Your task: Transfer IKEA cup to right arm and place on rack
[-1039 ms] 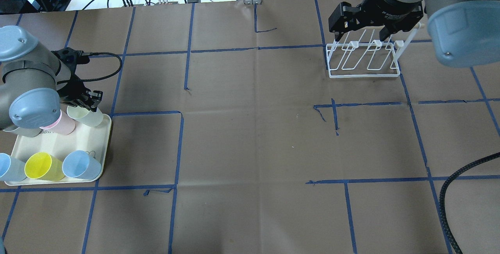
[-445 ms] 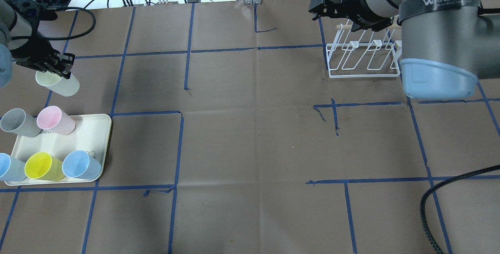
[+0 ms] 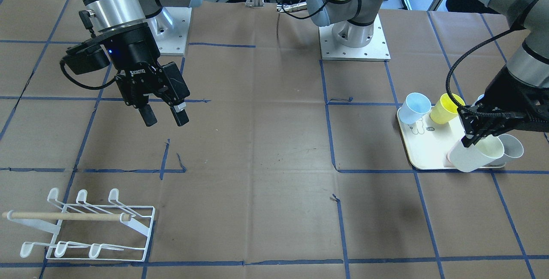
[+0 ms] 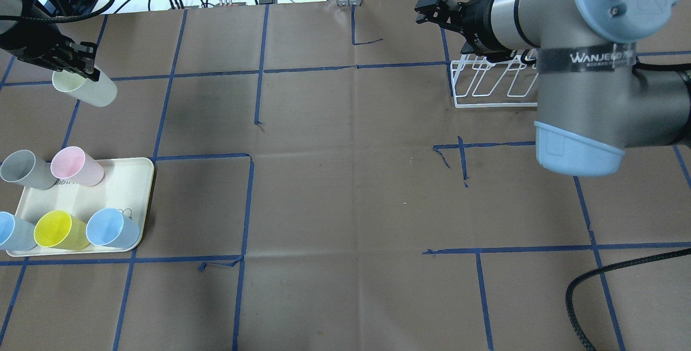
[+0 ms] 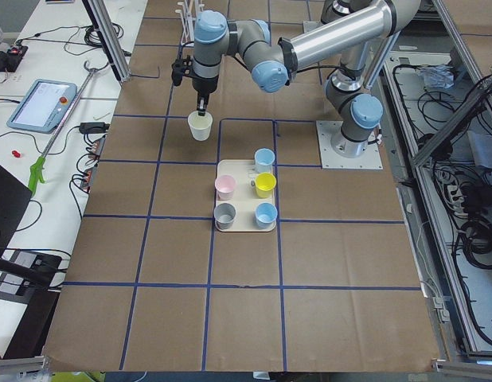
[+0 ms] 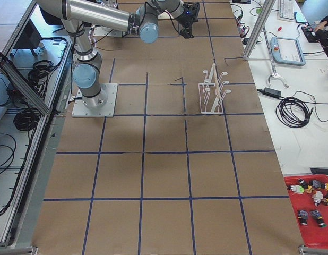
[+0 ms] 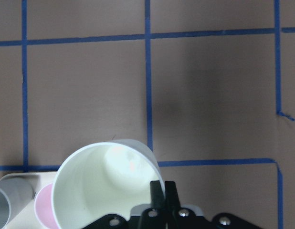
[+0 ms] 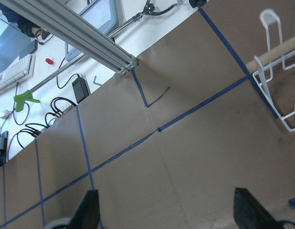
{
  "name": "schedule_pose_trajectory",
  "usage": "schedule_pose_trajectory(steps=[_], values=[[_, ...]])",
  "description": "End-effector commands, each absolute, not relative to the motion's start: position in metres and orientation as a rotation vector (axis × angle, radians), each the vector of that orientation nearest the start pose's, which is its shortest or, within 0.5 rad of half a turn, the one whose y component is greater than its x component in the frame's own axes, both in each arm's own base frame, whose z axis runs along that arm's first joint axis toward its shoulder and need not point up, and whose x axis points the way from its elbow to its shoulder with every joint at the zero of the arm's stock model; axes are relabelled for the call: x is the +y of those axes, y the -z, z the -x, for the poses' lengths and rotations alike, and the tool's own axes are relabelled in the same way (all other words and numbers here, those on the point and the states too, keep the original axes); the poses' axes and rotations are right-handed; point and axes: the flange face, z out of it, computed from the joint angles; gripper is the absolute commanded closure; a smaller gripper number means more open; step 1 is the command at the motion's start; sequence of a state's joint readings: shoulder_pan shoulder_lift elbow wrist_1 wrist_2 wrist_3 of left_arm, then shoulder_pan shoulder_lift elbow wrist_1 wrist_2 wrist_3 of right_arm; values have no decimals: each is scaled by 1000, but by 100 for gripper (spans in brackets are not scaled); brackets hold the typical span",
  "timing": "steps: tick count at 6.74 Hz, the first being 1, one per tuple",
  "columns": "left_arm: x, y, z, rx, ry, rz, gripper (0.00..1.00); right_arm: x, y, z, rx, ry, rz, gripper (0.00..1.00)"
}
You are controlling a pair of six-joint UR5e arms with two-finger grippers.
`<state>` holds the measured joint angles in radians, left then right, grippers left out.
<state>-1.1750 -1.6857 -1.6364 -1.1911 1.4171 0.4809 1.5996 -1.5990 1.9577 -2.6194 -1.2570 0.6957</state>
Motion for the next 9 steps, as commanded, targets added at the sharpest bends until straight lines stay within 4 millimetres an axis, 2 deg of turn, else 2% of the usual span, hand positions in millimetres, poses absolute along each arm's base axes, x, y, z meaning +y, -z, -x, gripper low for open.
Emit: schedule_pose_trajectory(steps=[1,2,3,4,5,6,7,9], values=[[-582,-439,-59,3226,748,-346,100,-478,-425,-183,2304,631,-825,0],[-581,-435,-47,3256,913,-451,100,-469,-405,-197,2150,679,-882,0],[-581,-429,-33,3168,1158,-723,100,-462,-388,-212,2072,662,-917,0],[-571,-423,-18,3118,1380,-883,100,-463,-382,-223,1957,703,-916,0],[-561,-406,-3,3071,1527,-969,100,-460,-379,-233,1872,695,-931,0],[-550,-394,30,2958,1702,-1137,100,-455,-377,-236,1812,670,-964,0],[-540,-377,56,2916,1730,-1222,100,-452,-373,-234,1792,661,-943,0],[-540,-356,94,2783,1971,-1469,99,-443,-363,-231,1783,657,-943,0]])
